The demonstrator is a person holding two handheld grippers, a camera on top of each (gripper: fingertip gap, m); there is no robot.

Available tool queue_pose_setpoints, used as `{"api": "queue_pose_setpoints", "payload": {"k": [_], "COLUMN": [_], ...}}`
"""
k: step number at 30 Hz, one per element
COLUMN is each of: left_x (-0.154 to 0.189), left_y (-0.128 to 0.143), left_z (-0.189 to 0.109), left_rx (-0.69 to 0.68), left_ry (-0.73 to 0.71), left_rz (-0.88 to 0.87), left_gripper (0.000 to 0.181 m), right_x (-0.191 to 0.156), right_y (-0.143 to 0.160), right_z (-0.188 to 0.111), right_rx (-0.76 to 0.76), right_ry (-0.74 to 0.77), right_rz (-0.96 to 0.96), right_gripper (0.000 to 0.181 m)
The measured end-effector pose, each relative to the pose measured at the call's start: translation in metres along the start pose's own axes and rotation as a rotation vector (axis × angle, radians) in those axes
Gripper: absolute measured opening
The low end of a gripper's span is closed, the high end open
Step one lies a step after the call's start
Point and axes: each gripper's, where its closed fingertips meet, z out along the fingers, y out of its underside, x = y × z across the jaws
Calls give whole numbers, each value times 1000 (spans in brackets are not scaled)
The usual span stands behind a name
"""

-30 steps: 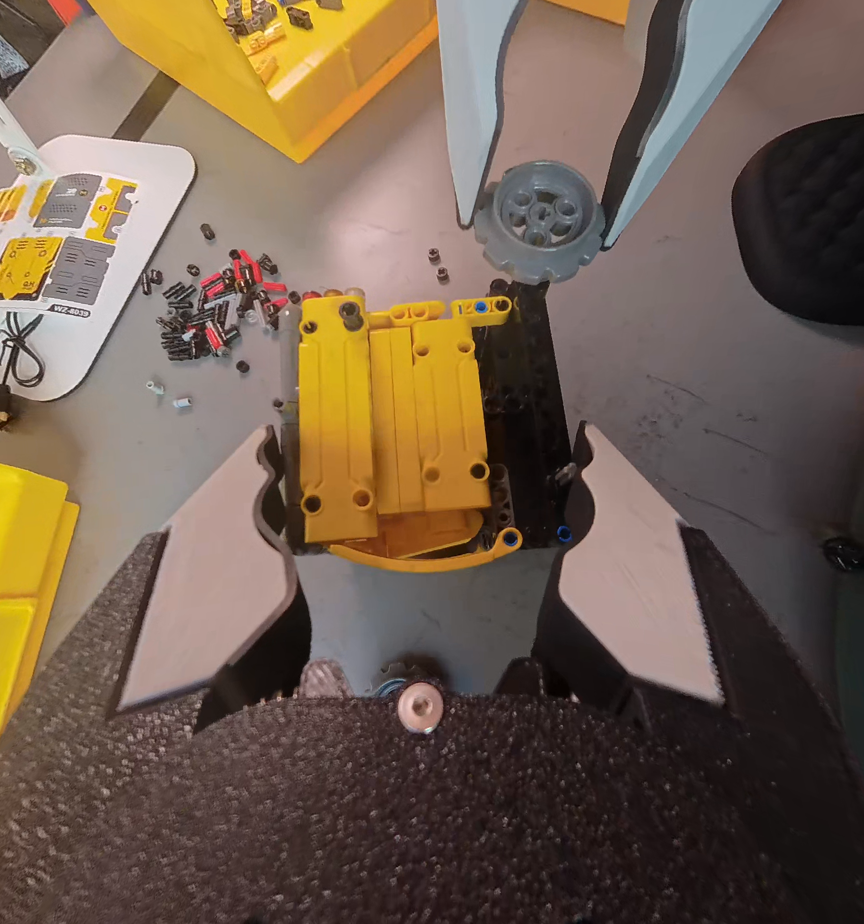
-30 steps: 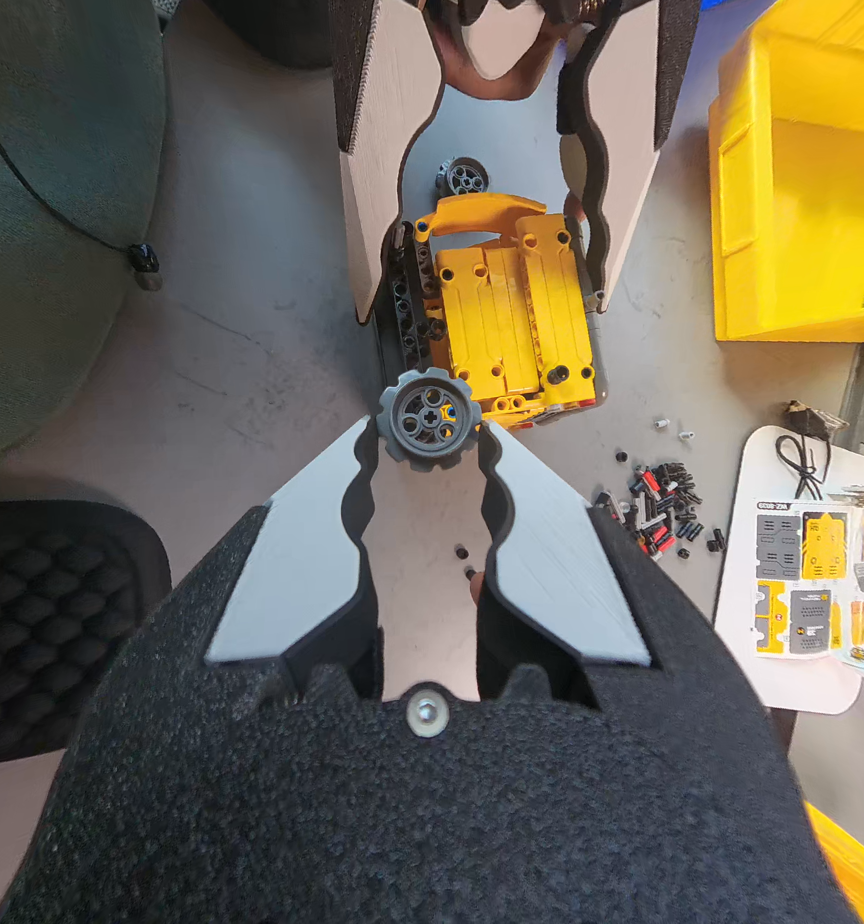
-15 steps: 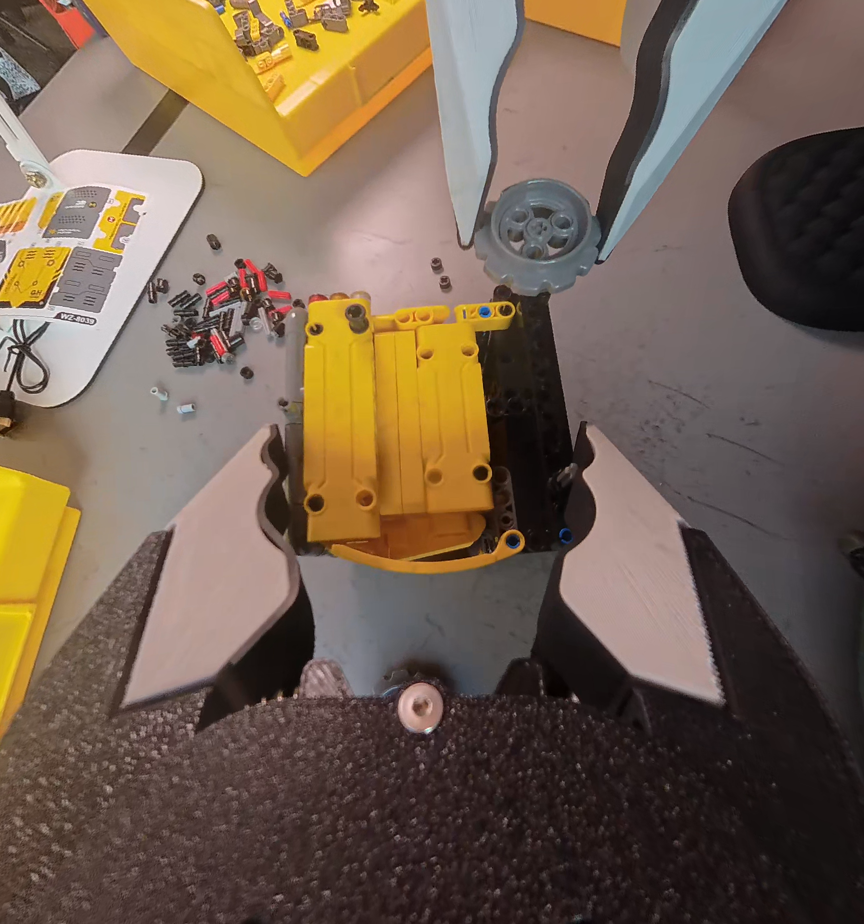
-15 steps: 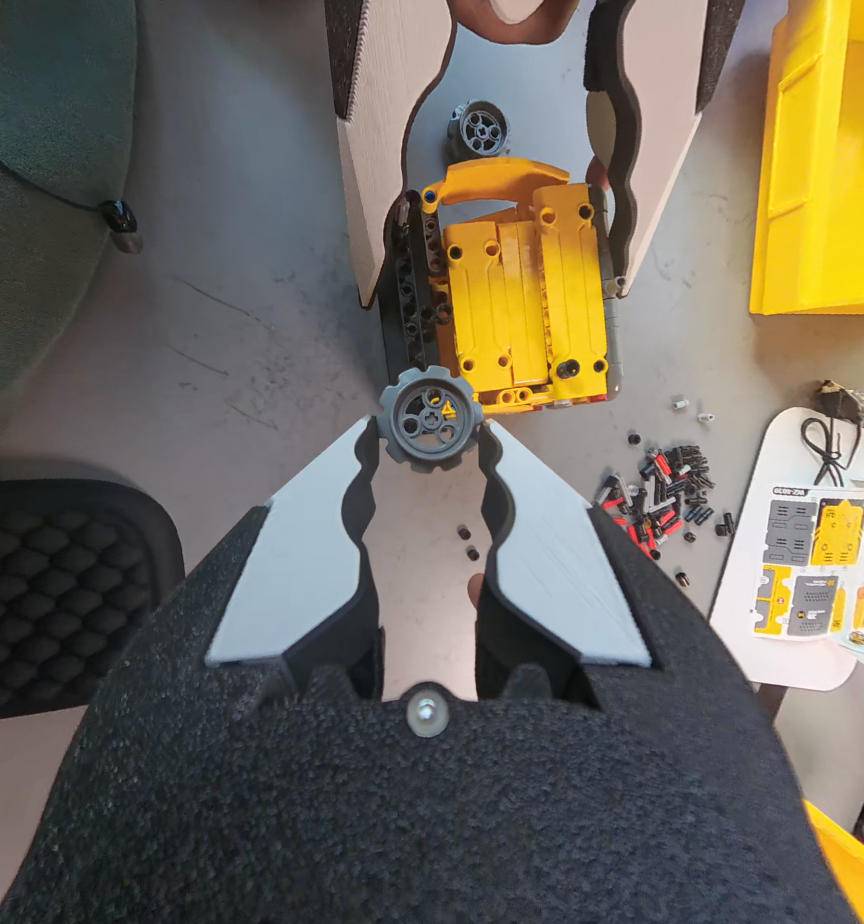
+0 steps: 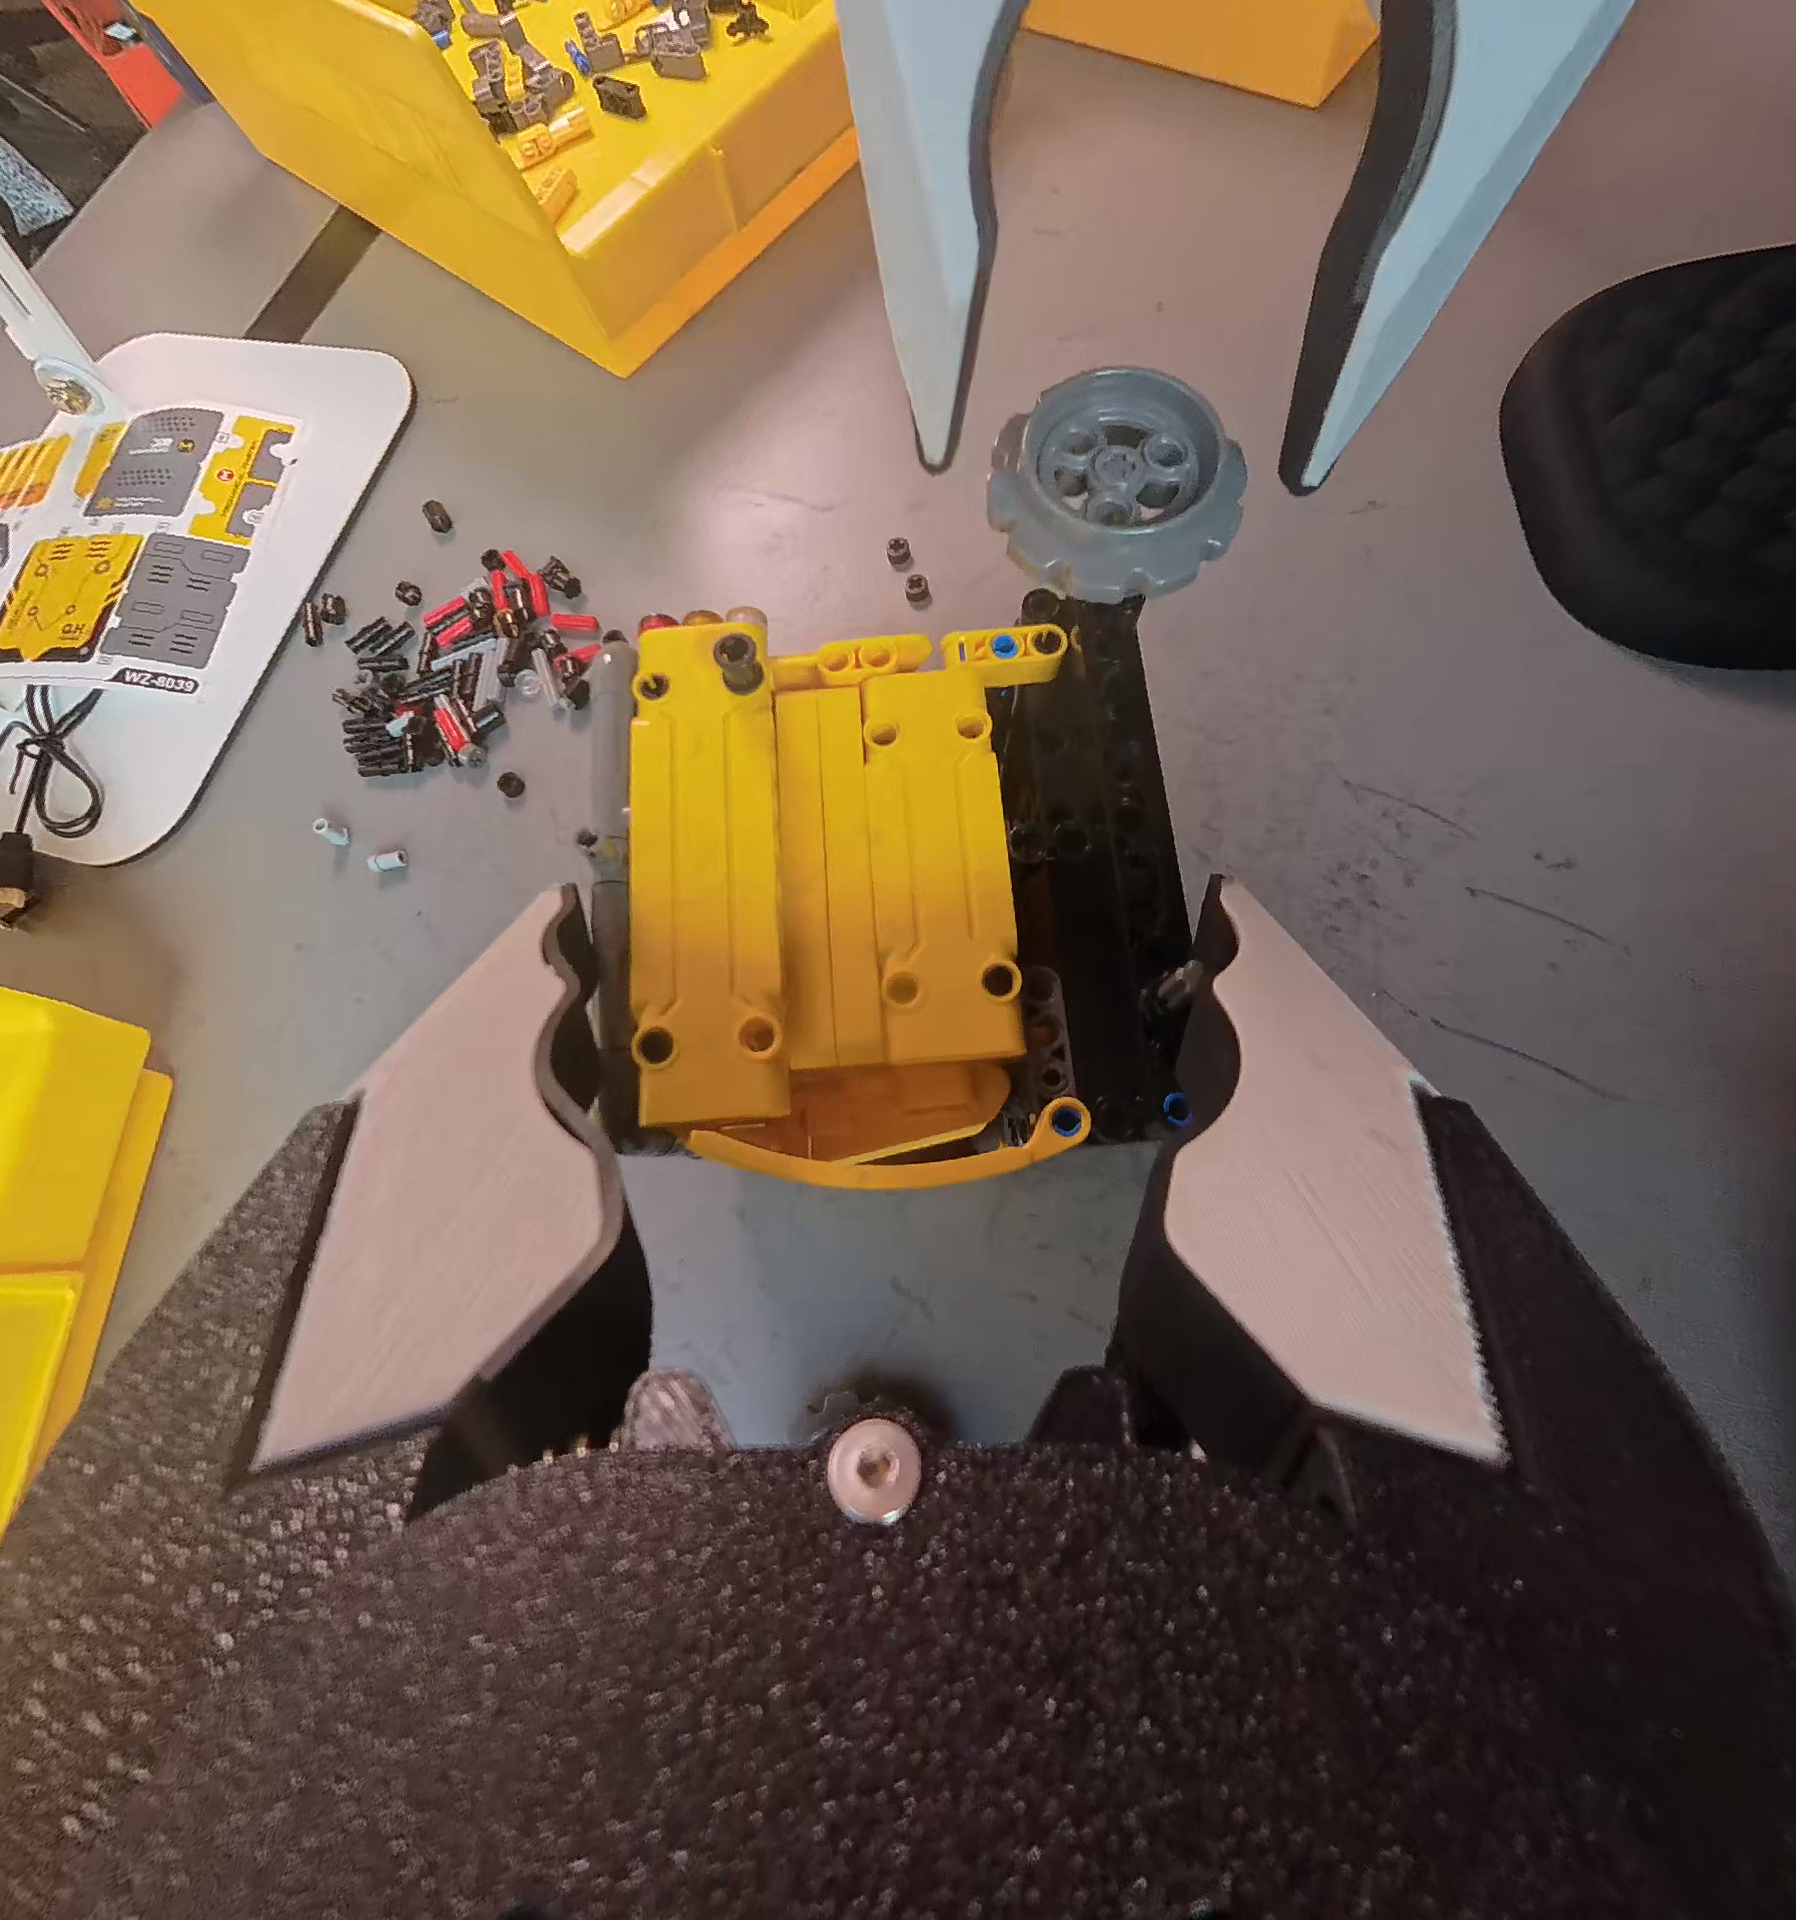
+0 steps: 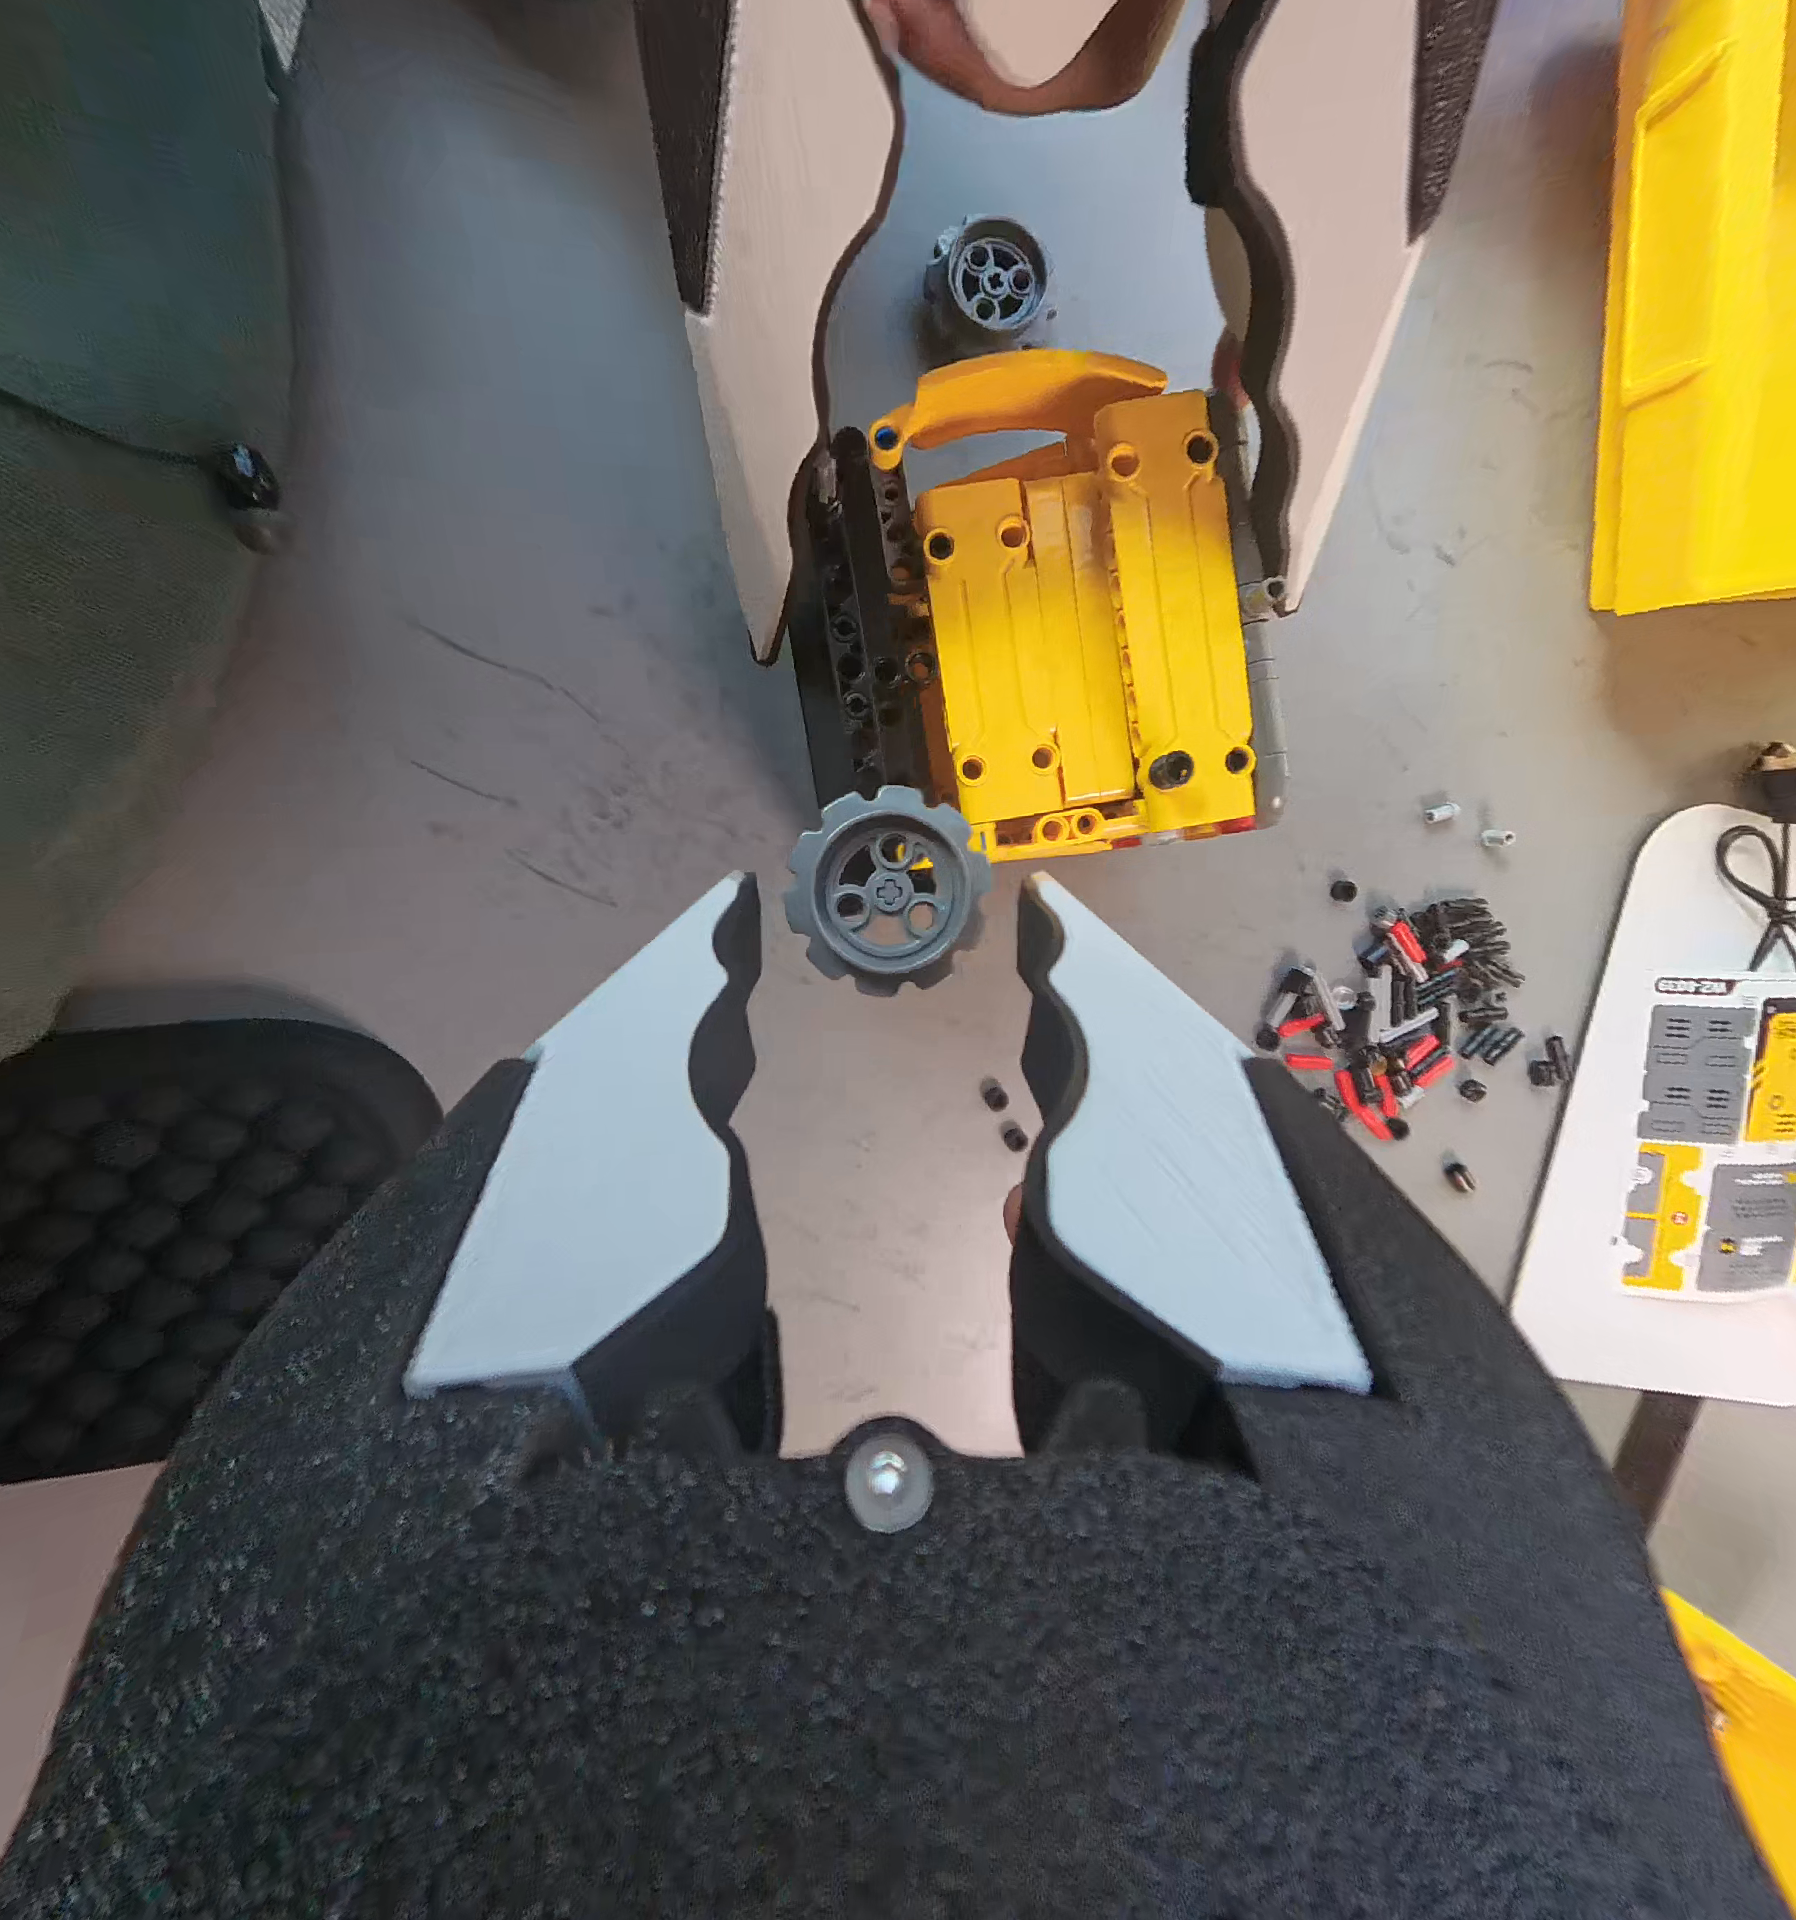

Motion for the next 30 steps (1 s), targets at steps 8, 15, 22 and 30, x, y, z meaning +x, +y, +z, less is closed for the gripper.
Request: {"api": "queue_pose_setpoints", "payload": {"k": [8, 15, 22, 30], "left_x": [0, 0, 0, -1], "left_y": [0, 0, -1, -3], "left_z": [0, 0, 1, 1], "left_rx": [6, 17, 18, 54], "left_ry": [-1, 3, 6, 33], "left_rz": [1, -2, 2, 13], "left_gripper": [113, 113, 113, 115], "right_x": [0, -1, -3, -1], "right_y": [-1, -1, -1, -2], "right_z": [3, 4, 4, 3], "right_rx": [-86, -109, -103, -83], "right_ry": [-33, 21, 79, 65], "right_rz": [-10, -30, -33, 14], "right_gripper": [37, 35, 34, 36]}}
